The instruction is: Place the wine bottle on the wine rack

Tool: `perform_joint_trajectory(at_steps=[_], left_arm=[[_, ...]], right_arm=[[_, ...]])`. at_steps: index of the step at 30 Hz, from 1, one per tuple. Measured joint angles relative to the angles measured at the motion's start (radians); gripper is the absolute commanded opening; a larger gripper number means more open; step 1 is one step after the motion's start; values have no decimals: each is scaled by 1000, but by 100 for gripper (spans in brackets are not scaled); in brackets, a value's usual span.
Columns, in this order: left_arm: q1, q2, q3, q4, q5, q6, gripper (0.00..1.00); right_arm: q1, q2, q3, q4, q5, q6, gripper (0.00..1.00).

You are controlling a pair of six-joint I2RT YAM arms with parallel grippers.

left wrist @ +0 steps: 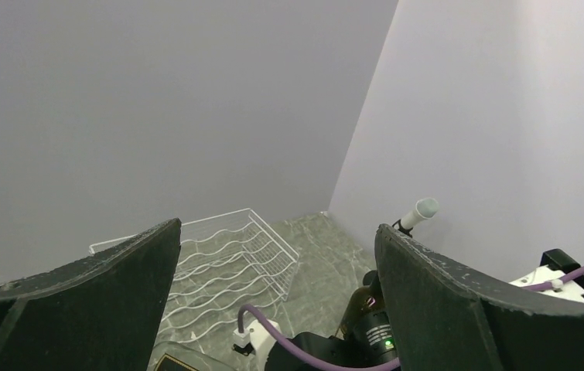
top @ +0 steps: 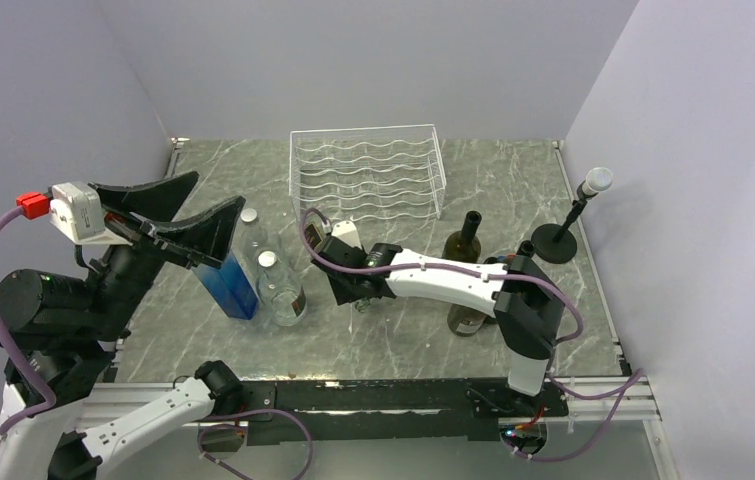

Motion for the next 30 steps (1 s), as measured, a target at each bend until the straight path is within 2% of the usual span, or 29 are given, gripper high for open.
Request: perform_joint_trajectory(at_steps=[26,30], left_arm=[[0,9,19,-76,-20,26,99],[0,9,19,-74,-26,26,99]], right_arm=[[-87,110,17,223,60,-3,0],[-88,116,-33,320,64,-24,0]])
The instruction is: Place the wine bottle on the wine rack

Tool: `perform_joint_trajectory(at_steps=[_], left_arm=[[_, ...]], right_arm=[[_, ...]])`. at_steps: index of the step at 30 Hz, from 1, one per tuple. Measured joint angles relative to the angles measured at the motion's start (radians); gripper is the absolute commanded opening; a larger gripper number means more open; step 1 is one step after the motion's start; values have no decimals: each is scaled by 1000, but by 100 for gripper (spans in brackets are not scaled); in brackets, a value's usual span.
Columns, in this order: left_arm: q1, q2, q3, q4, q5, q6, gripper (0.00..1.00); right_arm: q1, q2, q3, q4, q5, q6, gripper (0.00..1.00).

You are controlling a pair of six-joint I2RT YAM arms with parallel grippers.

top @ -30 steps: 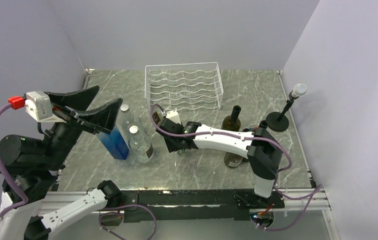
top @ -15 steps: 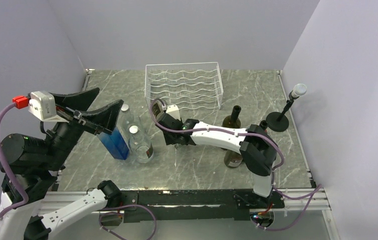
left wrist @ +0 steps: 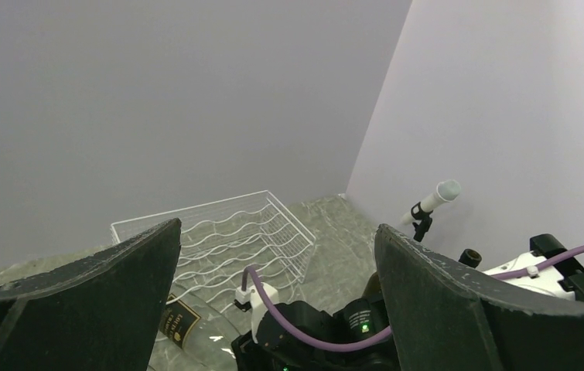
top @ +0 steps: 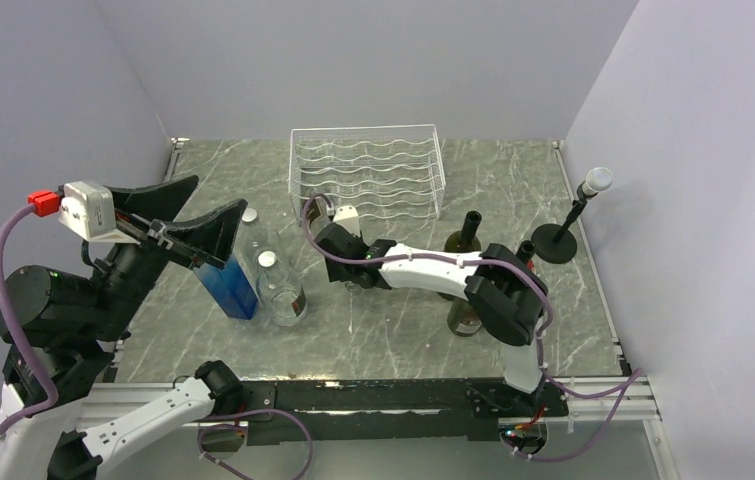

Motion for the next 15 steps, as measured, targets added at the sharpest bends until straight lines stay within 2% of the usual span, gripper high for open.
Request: perform_joint_trajectory(at_steps=[15], left_arm=[[0,12,1,-29,-4,-8,99]], right_arm=[[-5,154,2,312,62,32,0]])
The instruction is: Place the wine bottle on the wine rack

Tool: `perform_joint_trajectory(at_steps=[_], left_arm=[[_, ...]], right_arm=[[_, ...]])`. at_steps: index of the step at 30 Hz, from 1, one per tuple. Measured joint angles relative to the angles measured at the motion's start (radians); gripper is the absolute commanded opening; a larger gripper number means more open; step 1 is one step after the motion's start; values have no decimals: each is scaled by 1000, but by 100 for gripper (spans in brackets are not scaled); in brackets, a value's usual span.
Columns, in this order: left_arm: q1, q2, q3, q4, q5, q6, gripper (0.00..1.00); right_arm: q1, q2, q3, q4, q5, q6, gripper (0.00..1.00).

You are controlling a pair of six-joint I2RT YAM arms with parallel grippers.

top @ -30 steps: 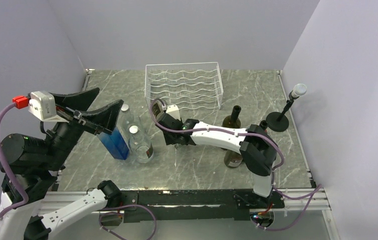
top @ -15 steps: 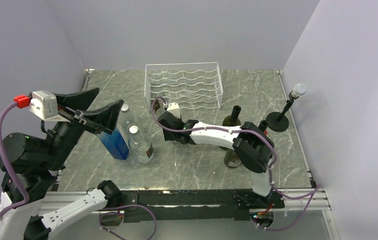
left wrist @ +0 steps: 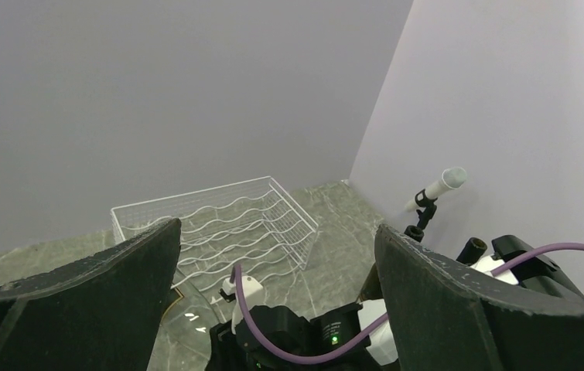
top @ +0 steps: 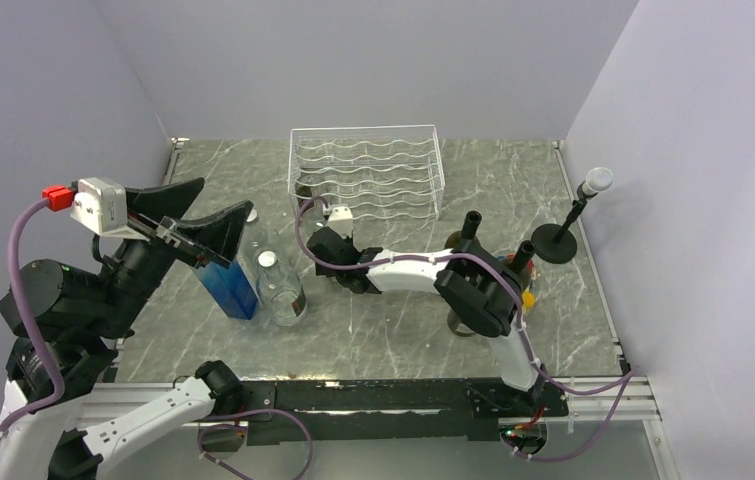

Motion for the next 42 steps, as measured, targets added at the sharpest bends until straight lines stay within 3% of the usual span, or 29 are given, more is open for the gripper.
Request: perform_joint_trajectory(at_steps=[13,30,33,38,42], left_arm=[[0,22,1,-18,0,-22,99],[0,74,32,-47,2,-41,99],[0,78,32,-51,2,-41,99],[0,79,32,-54,1,-41,99],[0,79,32,-55,1,-43,99]], right_arm=[[-57,70,37,130,-75,119,0],[-146,241,237,212,-145,245,0],[-145,274,290,197,-167,244,15],[-146,286,341,139,-168,245,66],[-147,287,386,117,-158,246,88]])
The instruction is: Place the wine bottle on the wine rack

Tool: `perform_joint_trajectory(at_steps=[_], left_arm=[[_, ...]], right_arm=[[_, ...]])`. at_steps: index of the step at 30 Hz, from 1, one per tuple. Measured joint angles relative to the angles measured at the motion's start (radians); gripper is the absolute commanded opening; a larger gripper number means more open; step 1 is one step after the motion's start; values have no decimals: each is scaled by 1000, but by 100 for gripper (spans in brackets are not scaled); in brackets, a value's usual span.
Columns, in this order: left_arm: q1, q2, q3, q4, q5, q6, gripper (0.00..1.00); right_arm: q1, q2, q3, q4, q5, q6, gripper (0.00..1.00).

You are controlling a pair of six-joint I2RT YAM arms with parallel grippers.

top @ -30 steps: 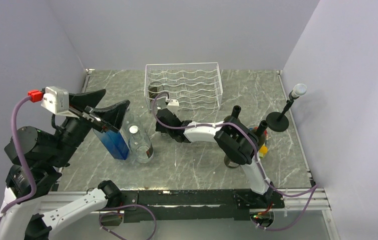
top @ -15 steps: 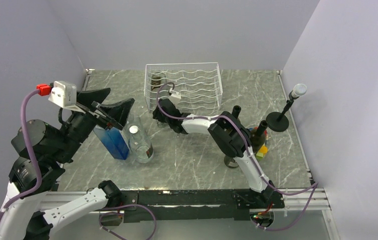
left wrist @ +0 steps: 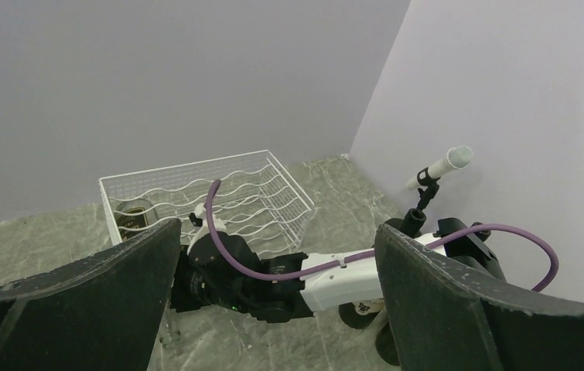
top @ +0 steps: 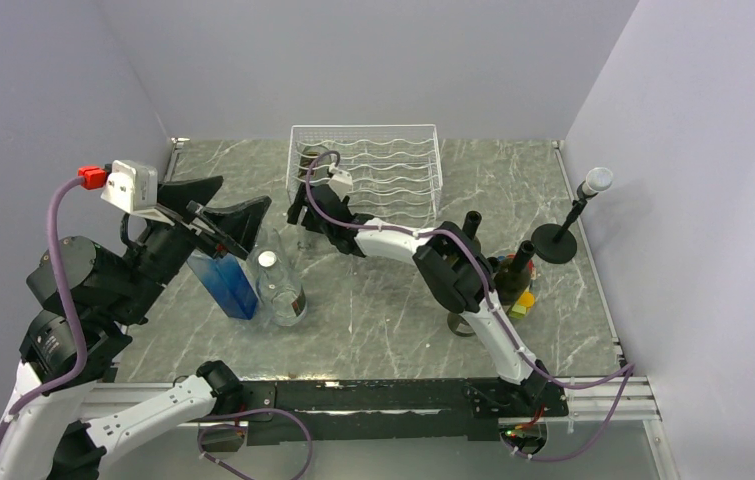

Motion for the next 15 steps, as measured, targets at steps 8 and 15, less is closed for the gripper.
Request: perform_joint_trajectory(at_steps=[8,15], left_arm=[[0,-3,0,0,0,-2,99],[0,-18,0,1,0,-1,99]], right_arm=[[-1,-6,19,-13,4,-15,98],[0,-115,-14,-109,6,-84,100]])
